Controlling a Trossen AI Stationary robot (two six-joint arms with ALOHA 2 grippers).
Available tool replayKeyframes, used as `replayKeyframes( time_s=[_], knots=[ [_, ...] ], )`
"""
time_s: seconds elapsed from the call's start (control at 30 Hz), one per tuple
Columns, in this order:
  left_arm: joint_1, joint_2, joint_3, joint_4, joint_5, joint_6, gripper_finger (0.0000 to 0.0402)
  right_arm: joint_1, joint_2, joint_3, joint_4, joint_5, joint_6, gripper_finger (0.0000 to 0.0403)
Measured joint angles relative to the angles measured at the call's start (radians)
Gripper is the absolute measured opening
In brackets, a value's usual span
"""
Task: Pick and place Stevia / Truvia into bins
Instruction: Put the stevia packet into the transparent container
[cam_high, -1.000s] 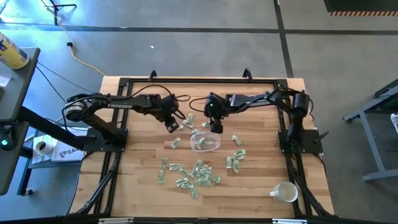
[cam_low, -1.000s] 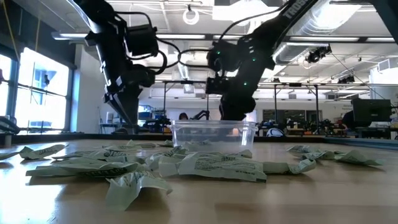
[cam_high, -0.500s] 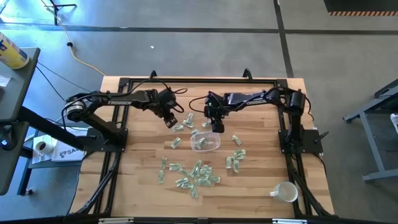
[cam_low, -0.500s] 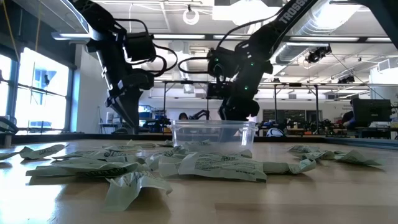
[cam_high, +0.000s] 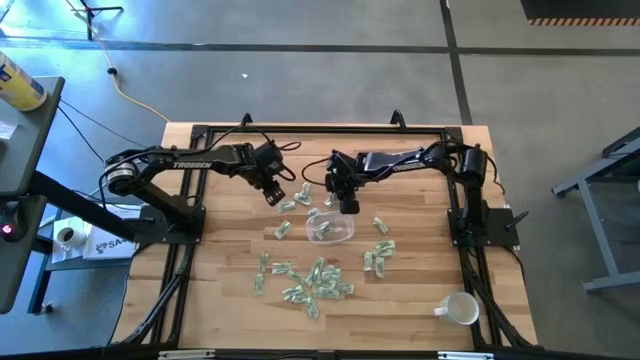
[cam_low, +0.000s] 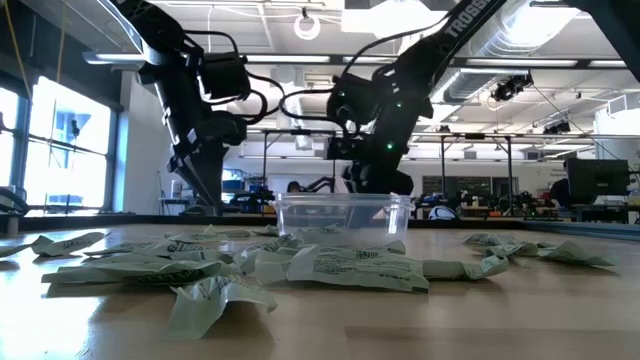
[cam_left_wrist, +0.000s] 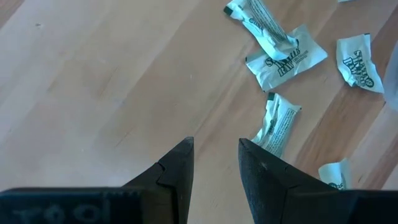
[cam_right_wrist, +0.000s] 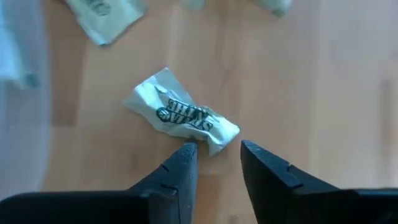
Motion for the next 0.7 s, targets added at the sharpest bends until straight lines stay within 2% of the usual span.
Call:
replayKeyframes(
  time_s=[0.17, 0.27, 0.47, 0.57, 0.7],
  knots=[
    [0.000, 0.000, 0.000, 0.002, 0.000, -0.024, 0.0159, -0.002, -0.001, 0.042, -0.028, 0.009, -0.134, 0.0145],
    [0.000, 0.000, 0.000, 0.003, 0.000, -0.034, 0.0159, -0.001, -0.001, 0.042, -0.022, -0.005, -0.151, 0.0173],
    [0.000, 0.000, 0.000, 0.008, 0.000, -0.051, 0.0159, 0.002, -0.001, 0.042, -0.017, -0.091, -0.228, 0.0228],
    [0.000, 0.000, 0.000, 0.009, 0.000, -0.051, 0.0159, 0.003, 0.004, 0.043, 0.020, -0.106, -0.271, 0.0240],
    [0.000, 0.000, 0.000, 0.009, 0.000, -0.055, 0.0159, 0.001, 0.030, 0.042, 0.032, -0.109, -0.281, 0.0236]
  ],
)
